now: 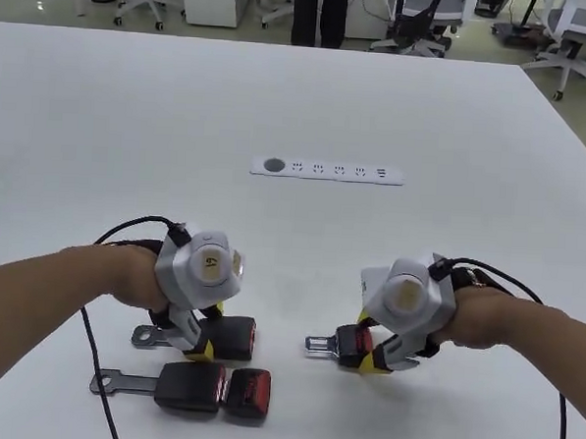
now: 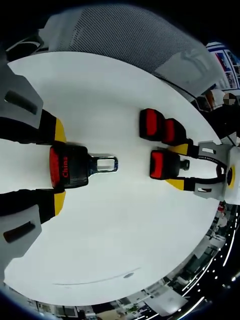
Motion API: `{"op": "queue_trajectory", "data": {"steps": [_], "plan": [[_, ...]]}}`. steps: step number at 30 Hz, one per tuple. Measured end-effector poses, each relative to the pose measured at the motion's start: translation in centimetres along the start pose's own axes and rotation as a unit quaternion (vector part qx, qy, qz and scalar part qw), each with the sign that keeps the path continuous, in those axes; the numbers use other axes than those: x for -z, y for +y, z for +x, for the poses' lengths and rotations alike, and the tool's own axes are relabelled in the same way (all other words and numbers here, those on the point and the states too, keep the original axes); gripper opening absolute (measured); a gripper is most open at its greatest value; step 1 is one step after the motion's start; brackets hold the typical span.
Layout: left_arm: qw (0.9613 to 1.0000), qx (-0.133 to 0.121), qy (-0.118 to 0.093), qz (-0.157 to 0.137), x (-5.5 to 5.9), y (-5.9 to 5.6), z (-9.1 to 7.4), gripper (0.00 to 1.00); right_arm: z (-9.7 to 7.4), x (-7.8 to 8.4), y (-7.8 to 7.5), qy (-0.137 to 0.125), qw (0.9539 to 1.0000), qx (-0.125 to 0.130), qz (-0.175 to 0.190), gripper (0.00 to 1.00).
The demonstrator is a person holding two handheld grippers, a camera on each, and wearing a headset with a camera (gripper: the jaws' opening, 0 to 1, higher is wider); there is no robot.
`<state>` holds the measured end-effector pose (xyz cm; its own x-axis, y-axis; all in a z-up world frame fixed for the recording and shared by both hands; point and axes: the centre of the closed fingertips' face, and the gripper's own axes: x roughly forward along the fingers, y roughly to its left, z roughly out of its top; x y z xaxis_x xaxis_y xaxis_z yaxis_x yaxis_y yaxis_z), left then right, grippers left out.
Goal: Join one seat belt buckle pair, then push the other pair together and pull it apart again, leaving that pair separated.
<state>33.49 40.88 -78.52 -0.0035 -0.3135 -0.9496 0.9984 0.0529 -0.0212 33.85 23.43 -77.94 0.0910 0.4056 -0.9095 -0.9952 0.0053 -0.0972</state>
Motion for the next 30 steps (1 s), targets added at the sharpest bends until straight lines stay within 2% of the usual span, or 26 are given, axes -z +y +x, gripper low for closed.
{"op": "queue_trajectory", "data": {"steps": [9, 12, 16, 21, 22, 24, 26, 30], "plan": [[1.0, -0.004, 0.002, -0.001, -0.3, -0.3, -0.2, 0.34, -0.3, 0.9, 0.1, 0.006, 1.0, 0.003, -0.003, 0.31], [1.0, -0.006, 0.005, -0.004, -0.1, -0.2, -0.2, 0.34, -0.4, 0.9, 0.2, 0.001, 0.9999, 0.003, -0.01, 0.31], [0.9999, -0.008, 0.005, -0.007, -0.1, -0.3, -0.2, 0.34, -0.4, 0.7, 0.4, -0.01, 0.9999, -0.001, 0.004, 0.31], [0.9999, -0.011, 0.002, -0.004, 0.0, -0.1, -0.1, 0.34, -0.4, 0.7, 0.5, -0.017, 0.9998, 0.009, 0.011, 0.39], [0.9998, -0.014, 0.008, 0.015, 0.3, 0.0, -0.2, 0.34, -0.6, 0.6, 0.6, -0.02, 0.9997, 0.009, 0.012, 0.39], [0.9995, -0.022, 0.013, 0.019, 0.2, -0.3, -0.5, 0.35, -0.7, 0.4, 0.6, -0.02, 0.9997, 0.011, 0.01, 0.41], [0.9994, -0.028, 0.016, 0.014, 0.5, 0.1, -0.6, 0.36, -1.0, 0.1, 0.5, -0.028, 0.9994, 0.014, 0.015, 0.42], [0.9993, -0.037, 0.003, 0.006, 0.4, 0.3, -1.3, 0.37, -1.6, -0.7, 0.0, -0.045, 0.9983, 0.027, 0.025, 0.44]]}}
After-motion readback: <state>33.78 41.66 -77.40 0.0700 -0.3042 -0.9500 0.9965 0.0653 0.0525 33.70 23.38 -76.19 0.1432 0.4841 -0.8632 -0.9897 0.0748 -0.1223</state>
